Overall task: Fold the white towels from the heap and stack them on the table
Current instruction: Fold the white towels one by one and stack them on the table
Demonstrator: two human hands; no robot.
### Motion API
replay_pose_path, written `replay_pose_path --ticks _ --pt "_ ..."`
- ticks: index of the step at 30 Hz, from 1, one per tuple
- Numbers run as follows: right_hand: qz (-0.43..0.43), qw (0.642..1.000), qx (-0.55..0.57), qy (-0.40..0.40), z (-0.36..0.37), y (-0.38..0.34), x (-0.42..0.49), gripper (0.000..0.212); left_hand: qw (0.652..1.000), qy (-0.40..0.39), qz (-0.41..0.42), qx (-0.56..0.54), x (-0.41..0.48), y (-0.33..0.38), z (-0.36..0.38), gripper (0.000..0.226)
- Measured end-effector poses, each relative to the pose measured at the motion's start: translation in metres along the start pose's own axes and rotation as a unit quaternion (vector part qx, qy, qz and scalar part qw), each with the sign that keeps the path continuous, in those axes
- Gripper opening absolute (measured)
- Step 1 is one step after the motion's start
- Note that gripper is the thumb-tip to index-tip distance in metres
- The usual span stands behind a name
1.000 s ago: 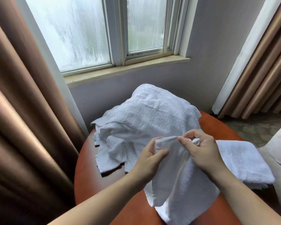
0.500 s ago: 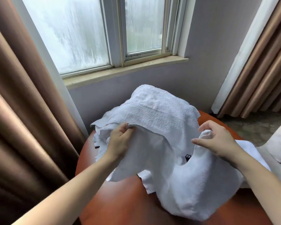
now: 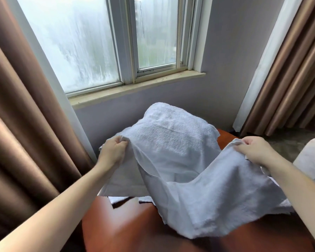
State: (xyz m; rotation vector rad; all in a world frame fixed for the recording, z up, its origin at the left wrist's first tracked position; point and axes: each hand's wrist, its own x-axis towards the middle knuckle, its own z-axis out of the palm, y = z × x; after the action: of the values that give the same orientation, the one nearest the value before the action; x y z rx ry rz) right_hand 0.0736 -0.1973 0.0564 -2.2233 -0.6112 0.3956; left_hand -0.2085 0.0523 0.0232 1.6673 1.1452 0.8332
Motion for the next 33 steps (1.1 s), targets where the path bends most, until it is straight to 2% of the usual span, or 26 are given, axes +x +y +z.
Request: replay_pose_path --ticks 2,5,7,9,13,16,20,26,30,33 --pt "0.020 0.998 -0.004 0.065 -0.011 0.008 0.007 0.023 0.999 0.034 -0.022 0.011 0.009 -0.002 -0.014 0.016" --pt "0.049 0.989 0.030 0.134 -0.024 0.016 0.012 0.016 0.995 0.089 -0.038 0.006 0.018 -0.006 -0.035 0.028" --pt "0.058 0.986 0.052 0.149 -0.024 0.018 0.014 0.021 0.995 0.093 -0.047 0.008 0.020 -0.008 -0.040 0.028" --pt "0.065 0.983 0.087 0.145 -0.018 0.012 0.013 0.018 0.996 0.065 -0.060 0.001 0.016 -0.007 -0.035 0.023" --pt "0.070 0.985 0.134 0.087 0.006 -0.007 0.004 0.021 0.999 -0.004 -0.050 -0.012 0.003 0.000 -0.017 0.015" --pt "0.055 0.982 0.181 0.029 0.021 -0.023 -0.009 0.016 0.998 -0.036 -0.043 -0.034 -0.009 0.012 -0.006 0.022" --pt "0.055 0.966 0.249 -0.044 0.038 -0.048 -0.030 0.016 0.992 -0.094 -0.016 -0.087 -0.022 0.030 0.008 0.020" --pt "0.048 0.937 0.318 -0.138 0.061 -0.082 -0.065 0.010 0.984 -0.118 -0.028 -0.127 -0.040 0.061 0.036 0.039" --pt "0.047 0.916 0.359 -0.174 0.069 -0.097 -0.083 0.013 0.983 -0.120 -0.013 -0.139 -0.052 0.078 0.046 0.043" --pt "0.036 0.907 0.373 -0.192 0.073 -0.104 -0.093 0.009 0.975 -0.163 0.013 -0.149 -0.061 0.086 0.048 0.049"
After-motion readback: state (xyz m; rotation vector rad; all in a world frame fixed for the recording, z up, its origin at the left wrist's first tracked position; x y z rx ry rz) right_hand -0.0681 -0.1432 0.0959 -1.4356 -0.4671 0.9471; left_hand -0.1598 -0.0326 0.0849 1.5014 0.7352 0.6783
